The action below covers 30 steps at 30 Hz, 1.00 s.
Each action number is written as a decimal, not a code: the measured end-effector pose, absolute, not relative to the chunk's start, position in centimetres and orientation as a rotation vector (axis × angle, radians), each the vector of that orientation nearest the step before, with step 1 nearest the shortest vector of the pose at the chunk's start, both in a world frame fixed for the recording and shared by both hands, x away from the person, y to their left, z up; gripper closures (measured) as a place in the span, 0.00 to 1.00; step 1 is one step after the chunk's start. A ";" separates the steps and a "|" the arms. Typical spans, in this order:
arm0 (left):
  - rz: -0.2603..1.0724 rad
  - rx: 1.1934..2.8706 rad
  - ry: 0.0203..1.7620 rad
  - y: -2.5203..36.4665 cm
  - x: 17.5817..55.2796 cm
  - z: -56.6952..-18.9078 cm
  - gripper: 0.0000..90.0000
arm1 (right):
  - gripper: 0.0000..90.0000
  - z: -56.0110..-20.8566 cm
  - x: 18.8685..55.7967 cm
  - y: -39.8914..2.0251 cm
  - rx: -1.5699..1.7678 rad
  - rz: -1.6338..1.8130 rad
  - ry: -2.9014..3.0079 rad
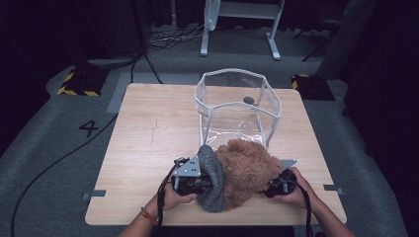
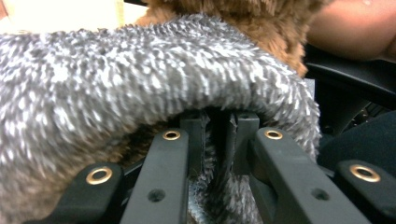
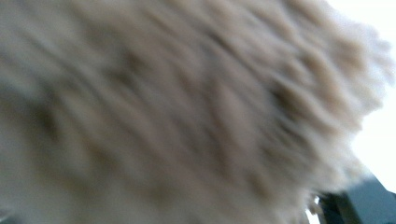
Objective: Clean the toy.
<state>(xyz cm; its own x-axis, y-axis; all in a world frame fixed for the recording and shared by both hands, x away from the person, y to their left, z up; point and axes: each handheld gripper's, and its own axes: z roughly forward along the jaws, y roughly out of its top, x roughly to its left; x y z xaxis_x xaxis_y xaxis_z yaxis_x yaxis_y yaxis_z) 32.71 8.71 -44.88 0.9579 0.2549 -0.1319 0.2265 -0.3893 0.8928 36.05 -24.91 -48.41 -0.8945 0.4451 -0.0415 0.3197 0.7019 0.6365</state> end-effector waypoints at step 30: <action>0.046 1.978 0.372 8.4 32.6 -45.1 0.89 | 0.18 -41.8 35.2 -24.6 0.422 1.425 2.567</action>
<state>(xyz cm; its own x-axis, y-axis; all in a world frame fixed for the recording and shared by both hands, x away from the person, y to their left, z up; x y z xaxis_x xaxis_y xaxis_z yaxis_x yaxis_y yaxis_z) 32.58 8.43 -45.12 0.9506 0.2796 -0.1350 0.2385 -0.3792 0.8940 35.18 -24.64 -41.78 -0.9445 0.3283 -0.0153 0.1606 0.5017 0.8500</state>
